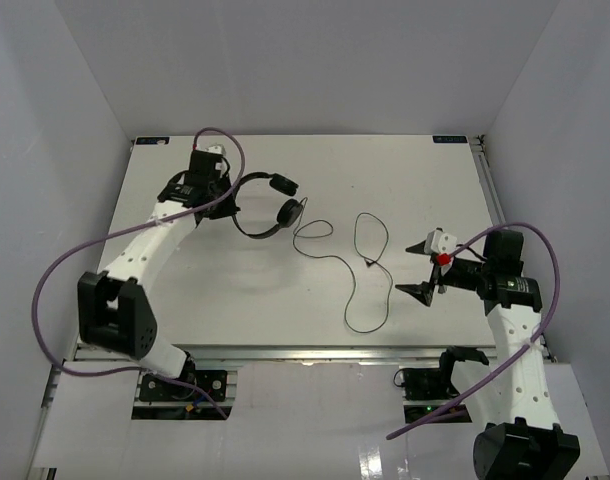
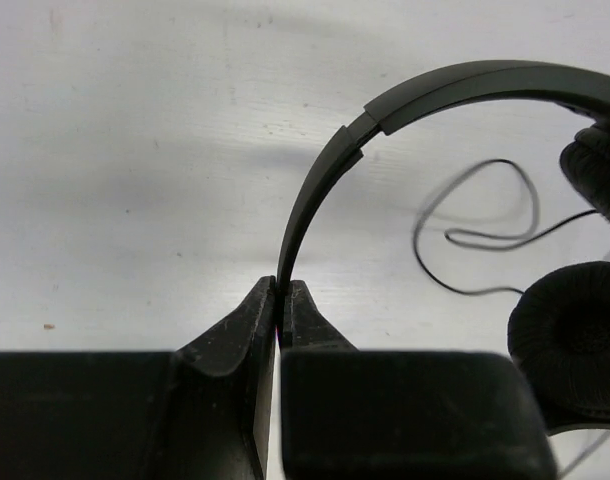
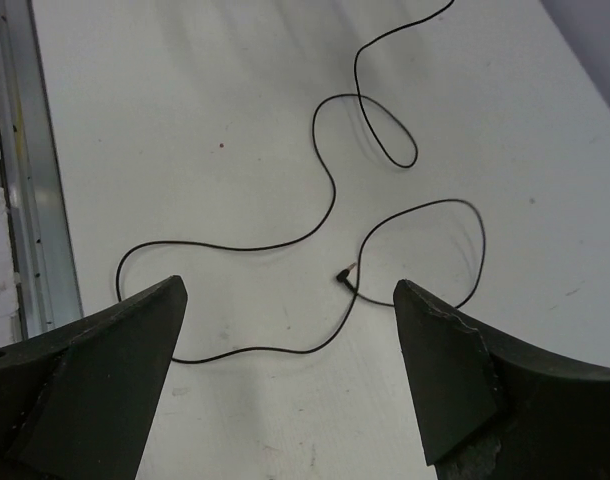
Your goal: Wrap the headphones
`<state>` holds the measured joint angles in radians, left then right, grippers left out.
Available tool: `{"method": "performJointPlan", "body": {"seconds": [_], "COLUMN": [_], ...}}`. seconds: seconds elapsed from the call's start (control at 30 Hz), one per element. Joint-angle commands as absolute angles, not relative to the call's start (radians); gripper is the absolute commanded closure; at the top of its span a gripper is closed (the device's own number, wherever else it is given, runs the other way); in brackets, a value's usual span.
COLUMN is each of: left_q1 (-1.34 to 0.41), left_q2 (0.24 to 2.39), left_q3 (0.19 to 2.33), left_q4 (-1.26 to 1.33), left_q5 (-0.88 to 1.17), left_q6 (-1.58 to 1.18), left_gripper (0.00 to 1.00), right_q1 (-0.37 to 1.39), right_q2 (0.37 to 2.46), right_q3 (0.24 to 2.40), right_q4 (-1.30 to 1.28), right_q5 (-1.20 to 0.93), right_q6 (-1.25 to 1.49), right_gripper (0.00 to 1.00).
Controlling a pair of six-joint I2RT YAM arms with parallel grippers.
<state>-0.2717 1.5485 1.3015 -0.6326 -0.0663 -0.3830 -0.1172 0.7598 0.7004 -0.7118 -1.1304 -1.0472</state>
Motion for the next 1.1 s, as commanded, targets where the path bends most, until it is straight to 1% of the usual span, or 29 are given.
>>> {"method": "performJointPlan", "body": {"seconds": [0.0, 0.07, 0.1, 0.2, 0.4, 0.57, 0.67, 0.87, 1.07], "left_q1": [-0.281, -0.281, -0.281, -0.281, -0.282, -0.284, -0.284, -0.285, -0.287], "left_q2": [1.313, 1.235, 1.213, 1.137, 1.088, 1.078, 1.086, 1.097, 1.112], "left_q3": [1.222, 1.195, 1.195, 1.209, 1.276, 1.298, 1.319, 1.358, 1.368], "left_q4": [-0.613, -0.625, -0.644, -0.671, -0.721, -0.727, -0.727, -0.721, -0.704], "left_q5": [0.038, 0.087, 0.1, 0.15, 0.221, 0.279, 0.309, 0.356, 0.386], "left_q6": [-0.417, -0.437, -0.445, -0.479, -0.544, -0.604, -0.64, -0.705, -0.736], "left_gripper": [1.0, 1.0, 1.0, 1.0, 1.0, 1.0, 1.0, 1.0, 1.0], "right_q1": [-0.076, -0.051, -0.038, 0.023, 0.07, 0.134, 0.193, 0.294, 0.349], "right_q2": [0.797, 0.799, 0.796, 0.814, 0.951, 1.012, 1.049, 1.162, 1.257], "right_q3": [0.851, 0.876, 0.879, 0.918, 1.024, 0.991, 0.957, 0.98, 1.026], "right_q4": [-0.8, -0.75, -0.665, -0.548, -0.493, -0.347, -0.252, -0.15, -0.095], "right_q5": [-1.129, -1.121, -1.098, -1.034, -1.008, -1.034, -1.028, -1.046, -1.039], "right_q6": [-1.069, -0.948, -0.894, -0.719, -0.497, -0.364, -0.361, -0.509, -0.67], "right_gripper": [0.1, 0.09, 0.1, 0.1, 0.1, 0.1, 0.1, 0.1, 0.1]}}
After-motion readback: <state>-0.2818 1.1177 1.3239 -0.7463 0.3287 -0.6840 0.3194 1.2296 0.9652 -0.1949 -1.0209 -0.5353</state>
